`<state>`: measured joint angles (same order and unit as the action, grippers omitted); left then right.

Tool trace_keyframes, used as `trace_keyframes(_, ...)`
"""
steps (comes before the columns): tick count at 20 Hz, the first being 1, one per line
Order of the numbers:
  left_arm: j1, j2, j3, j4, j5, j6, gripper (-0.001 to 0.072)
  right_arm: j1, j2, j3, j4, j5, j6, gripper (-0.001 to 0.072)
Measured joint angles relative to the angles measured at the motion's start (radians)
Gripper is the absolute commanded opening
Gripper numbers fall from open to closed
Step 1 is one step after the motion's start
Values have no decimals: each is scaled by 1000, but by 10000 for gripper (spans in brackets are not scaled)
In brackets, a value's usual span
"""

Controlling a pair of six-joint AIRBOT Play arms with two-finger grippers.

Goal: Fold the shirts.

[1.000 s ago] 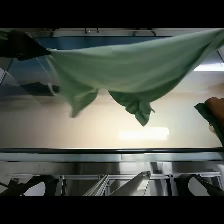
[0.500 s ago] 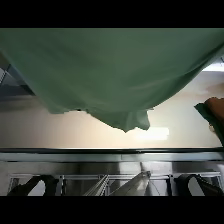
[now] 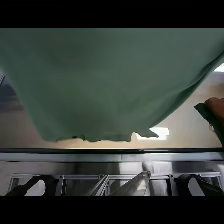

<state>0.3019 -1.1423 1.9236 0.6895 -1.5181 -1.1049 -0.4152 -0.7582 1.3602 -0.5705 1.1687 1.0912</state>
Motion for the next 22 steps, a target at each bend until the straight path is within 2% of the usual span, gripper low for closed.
trace_keyframes(3, -35, -231, -79, -35, 19, 43, 18, 38, -166, -128, 0, -74, -26, 17)
trace_keyframes(6, -91, -517, -45, -52, 63, 56, 17, 60, -367, -201, 6, -211, -67, 17)
trace_keyframes(7, -110, -615, -1, -53, 68, 40, 218, 64, -430, -212, 10, -257, -75, 32)
trace_keyframes(8, -126, -695, 45, -51, 72, 23, 531, 65, -479, -220, 13, -296, -82, 265)
trace_keyframes(9, -138, -765, 92, -60, 70, 7, 720, 64, -524, -226, 11, -333, -87, 464)
trace_keyframes(12, -150, -853, 134, -129, 52, -25, 706, 51, -592, -232, -15, -331, -94, 461)
trace_keyframes(16, -110, -783, -6, -126, -14, -60, 705, 19, -641, -231, -167, -241, -51, 461)
trace_keyframes(22, -75, -503, -443, 92, -62, -97, 707, 2, -744, -212, -267, -159, -10, 460)
